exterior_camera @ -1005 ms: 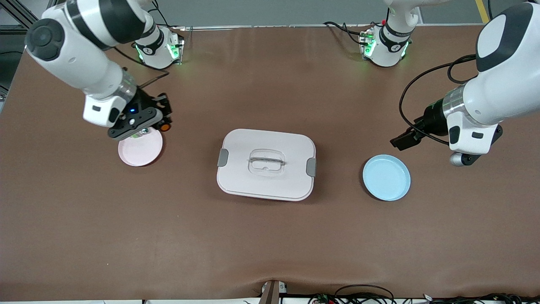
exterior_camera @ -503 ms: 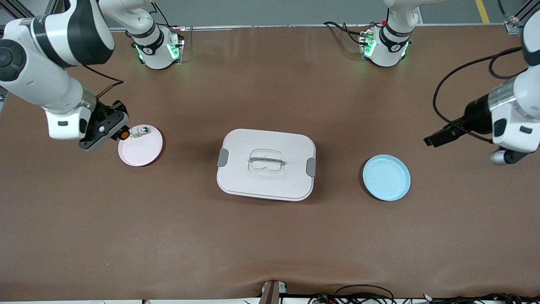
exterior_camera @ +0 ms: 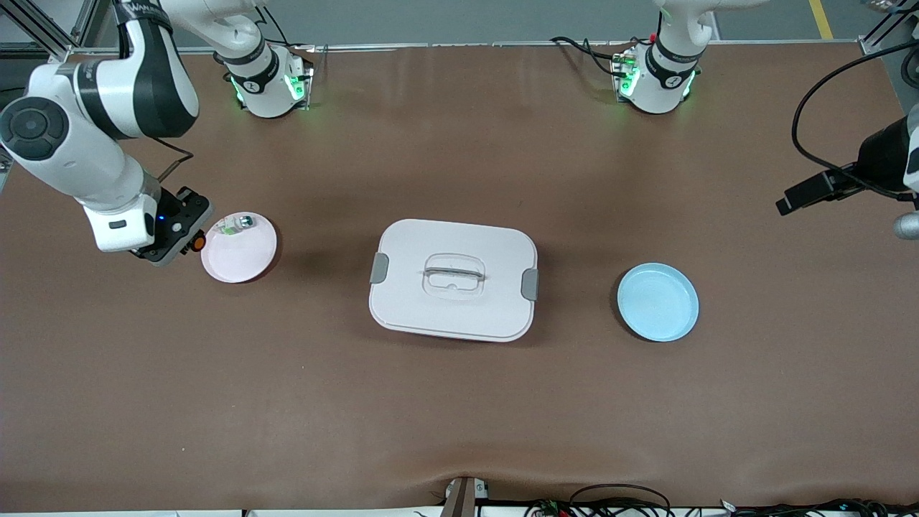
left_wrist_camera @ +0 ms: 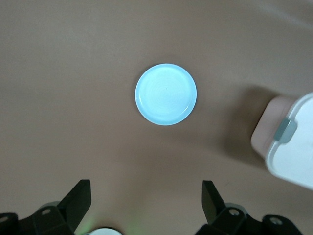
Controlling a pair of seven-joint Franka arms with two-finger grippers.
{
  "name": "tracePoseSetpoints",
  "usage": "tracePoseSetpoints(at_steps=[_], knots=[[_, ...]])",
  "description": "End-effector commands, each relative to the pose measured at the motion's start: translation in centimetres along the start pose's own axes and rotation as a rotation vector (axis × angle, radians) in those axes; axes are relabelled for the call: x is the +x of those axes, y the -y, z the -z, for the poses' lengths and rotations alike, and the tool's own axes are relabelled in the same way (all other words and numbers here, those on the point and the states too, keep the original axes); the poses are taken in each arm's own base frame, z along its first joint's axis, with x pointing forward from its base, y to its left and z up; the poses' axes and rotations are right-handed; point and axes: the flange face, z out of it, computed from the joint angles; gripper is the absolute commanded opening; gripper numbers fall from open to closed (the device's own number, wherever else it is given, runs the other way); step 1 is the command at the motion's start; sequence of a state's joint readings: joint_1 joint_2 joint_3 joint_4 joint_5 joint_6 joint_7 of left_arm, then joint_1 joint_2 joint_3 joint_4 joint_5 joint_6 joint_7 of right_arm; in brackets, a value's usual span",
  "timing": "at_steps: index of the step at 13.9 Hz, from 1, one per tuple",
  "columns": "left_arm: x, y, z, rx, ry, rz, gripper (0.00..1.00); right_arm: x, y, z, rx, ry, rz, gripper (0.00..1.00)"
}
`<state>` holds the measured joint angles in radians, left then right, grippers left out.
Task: Transfer orange switch to right arm and place
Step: 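Carry the switch with the right gripper over the pink-white dish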
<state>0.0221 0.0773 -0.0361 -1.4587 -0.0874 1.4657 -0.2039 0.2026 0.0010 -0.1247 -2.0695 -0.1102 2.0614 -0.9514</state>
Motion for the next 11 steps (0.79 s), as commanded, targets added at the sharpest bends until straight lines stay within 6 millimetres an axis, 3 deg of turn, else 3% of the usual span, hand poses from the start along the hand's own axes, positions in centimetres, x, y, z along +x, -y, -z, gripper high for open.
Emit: tracePoseSetpoints(at_steps=[1, 5, 9, 11], knots=[[-1.7, 0.5, 0.1, 0.061, -0.007, -0.119, 1.0, -2.1, -0.2, -2.8, -0.041, -0.013, 0.122, 0.0], [-2.4, 0.2, 1.5, 0.048, -0.037, -0.123, 1.0, -2.9, 0.2, -6.1, -0.029, -0.01, 0.154, 0.0], [-5.2, -4.1, 2.1, 0.082, -0.05, -0.209, 1.0, -3.3, 0.3, -9.4, 0.024, 0.019, 0.164, 0.02], [-4.7, -2.4, 2.0, 0.08, -0.038, -0.194, 1.0, -3.6, 0.0, -11.2, 0.043, 0.029, 0.192, 0.02]])
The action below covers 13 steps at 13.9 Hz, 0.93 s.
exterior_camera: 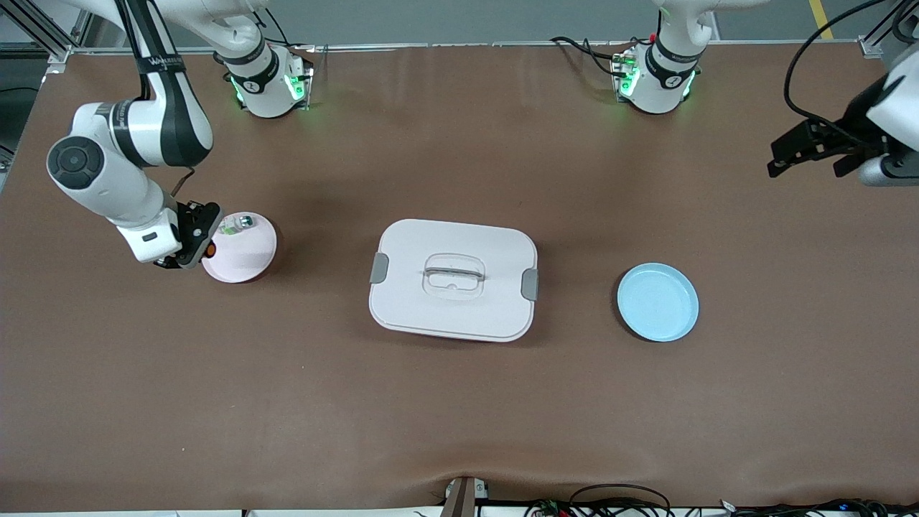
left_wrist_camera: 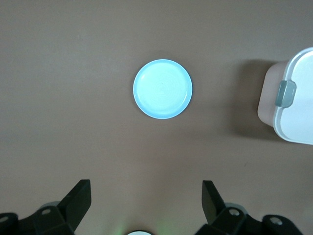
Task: Transfer orange switch to right arm and place
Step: 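Carry the switch with the right gripper over the pink-white dish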
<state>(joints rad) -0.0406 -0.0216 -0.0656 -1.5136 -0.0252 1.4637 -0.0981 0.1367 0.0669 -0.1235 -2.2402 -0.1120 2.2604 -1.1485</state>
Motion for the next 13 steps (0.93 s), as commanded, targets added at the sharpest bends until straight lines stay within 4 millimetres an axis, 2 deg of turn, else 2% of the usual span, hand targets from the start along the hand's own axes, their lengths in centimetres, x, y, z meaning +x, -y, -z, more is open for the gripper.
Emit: tracePoseSetpoints(at_steps=[1, 4, 13], knots=[[-0.5, 2.3, -0.2, 0.007, 0.01, 0.018, 1.0, -1.0, -0.8, -2.1, -0.005, 0.01, 0.04, 0.02], [-0.4, 2.7, -0.1, -0.001, 0.007, 0.027, 1.0, -1.3, -1.1, -4.8, -0.018, 0.003, 0.051, 0.02], [-0.4, 2.6, 0.0, -0.001, 0.006, 0.025, 1.0, -0.8, 0.7, -9.7, -0.015, -0.005, 0.059, 0.03]])
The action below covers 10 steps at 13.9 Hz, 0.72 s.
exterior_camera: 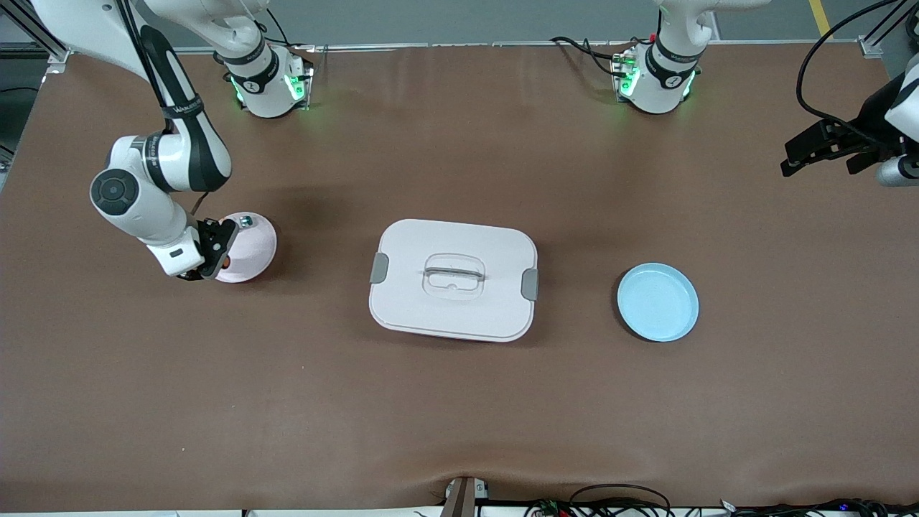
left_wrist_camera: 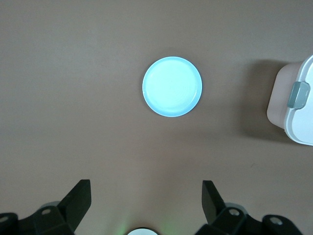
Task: Transfer orange switch to right arm and place
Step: 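Carry the switch with the right gripper over the pink-white dish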
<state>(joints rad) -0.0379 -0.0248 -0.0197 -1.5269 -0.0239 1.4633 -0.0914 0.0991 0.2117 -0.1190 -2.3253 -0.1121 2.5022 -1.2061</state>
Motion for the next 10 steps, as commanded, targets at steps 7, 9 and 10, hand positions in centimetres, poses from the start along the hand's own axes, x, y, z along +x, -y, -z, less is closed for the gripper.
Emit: tracePoseSetpoints(at_steps=[7, 9, 10], knots=[[-0.4, 0.3, 0.5, -0.001, -0.005, -0.013, 1.0, 0.9, 1.5, -3.1, -0.047, -0.019, 0.029, 0.04], [-0.4, 0.0, 0.7, 0.0, -0.01, -0.019, 1.0, 1.0, 1.5, -3.4, -0.057, -0.023, 0.031, 0.04], [-0.3, -0.2, 0.7, 0.002, -0.01, -0.022, 1.0, 1.1, 1.5, -3.6, -0.058, -0.025, 0.031, 0.05]])
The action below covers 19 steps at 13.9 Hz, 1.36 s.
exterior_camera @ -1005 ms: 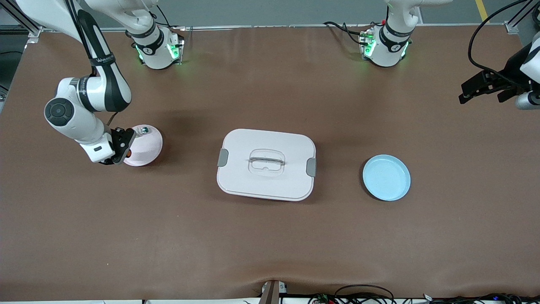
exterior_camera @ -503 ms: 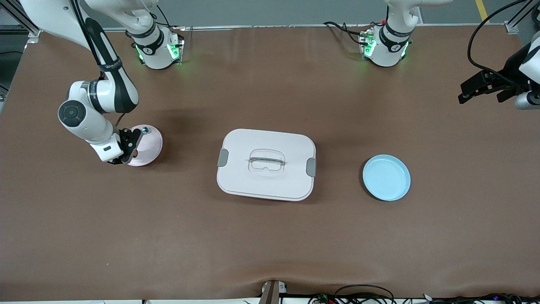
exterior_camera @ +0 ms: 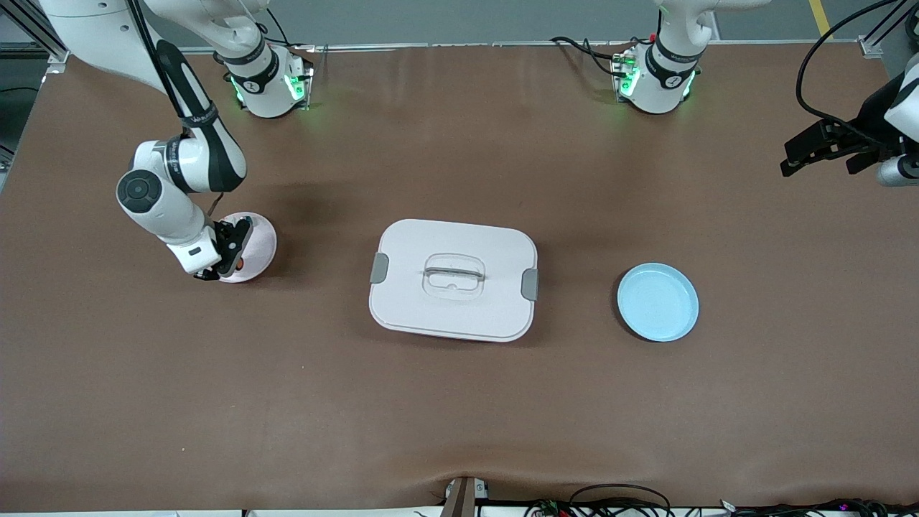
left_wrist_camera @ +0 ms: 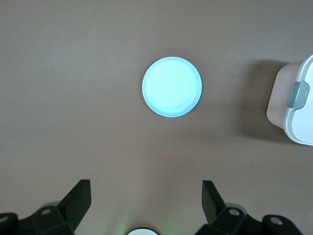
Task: Transfer orange switch to right arm and place
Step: 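Carry the switch with the right gripper over the pink-white dish, then lower the switch onto the pink-white dish and open the right gripper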
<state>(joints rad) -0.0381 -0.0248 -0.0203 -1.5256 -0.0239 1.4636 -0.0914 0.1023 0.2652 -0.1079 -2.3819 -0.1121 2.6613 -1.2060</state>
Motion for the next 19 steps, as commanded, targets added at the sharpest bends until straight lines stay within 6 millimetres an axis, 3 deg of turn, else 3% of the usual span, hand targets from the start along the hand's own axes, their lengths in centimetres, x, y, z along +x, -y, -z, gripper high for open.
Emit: tracePoseSetpoints(at_steps=[1, 9, 14, 17, 19], knots=[[-0.3, -0.2, 0.5, 0.001, -0.006, -0.022, 1.0, 0.2, 0.3, -0.6, -0.014, -0.001, 0.01, 0.07], [-0.1, 0.1, 0.4, 0.002, -0.005, -0.016, 1.0, 0.1, 1.5, -2.1, -0.019, -0.007, 0.014, 0.08], [0.1, -1.8, 0.6, 0.006, -0.011, -0.039, 1.0, 0.1, 1.6, -2.1, -0.017, -0.007, 0.013, 0.13], [0.3, -2.1, 0.5, 0.004, -0.011, -0.041, 1.0, 0.1, 1.6, -2.2, -0.016, -0.006, 0.013, 0.26], [0.4, -1.8, 0.5, 0.005, -0.011, -0.045, 1.0, 0.1, 1.5, -2.2, -0.017, -0.007, 0.013, 0.47]])
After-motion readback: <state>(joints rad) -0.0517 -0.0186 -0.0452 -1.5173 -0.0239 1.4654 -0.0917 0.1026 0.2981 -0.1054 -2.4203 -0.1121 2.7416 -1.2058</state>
